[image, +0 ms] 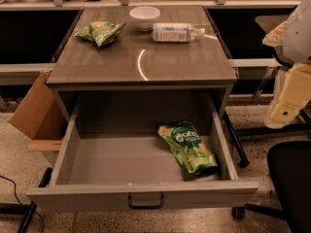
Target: Pick green rice chip bag from top drawer and place on counter
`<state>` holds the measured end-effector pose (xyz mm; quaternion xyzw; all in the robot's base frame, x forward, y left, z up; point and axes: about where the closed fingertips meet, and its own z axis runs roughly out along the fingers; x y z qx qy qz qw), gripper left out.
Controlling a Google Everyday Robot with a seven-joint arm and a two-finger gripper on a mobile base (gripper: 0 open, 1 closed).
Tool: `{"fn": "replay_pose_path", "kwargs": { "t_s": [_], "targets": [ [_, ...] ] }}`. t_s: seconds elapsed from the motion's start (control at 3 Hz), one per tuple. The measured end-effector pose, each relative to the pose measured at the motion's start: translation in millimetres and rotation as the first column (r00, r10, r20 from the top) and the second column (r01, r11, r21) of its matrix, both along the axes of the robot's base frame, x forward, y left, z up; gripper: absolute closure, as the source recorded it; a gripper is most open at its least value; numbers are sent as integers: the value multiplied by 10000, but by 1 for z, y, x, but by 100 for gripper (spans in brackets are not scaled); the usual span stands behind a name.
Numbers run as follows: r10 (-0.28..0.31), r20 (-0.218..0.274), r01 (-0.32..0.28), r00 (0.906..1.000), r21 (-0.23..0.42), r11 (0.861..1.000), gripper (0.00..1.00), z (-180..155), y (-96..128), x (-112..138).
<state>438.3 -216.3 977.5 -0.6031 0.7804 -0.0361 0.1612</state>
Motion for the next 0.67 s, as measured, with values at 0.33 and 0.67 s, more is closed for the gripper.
{"fn": "replay_pose_path", "kwargs": {
  "t_s": [0.33,0.67],
  "targets": [
    [-1,0,1,10000,2,10000,0,0,0,0],
    [-62,-102,65,9999,321,9995,0,-16,4,5]
  ]
}}
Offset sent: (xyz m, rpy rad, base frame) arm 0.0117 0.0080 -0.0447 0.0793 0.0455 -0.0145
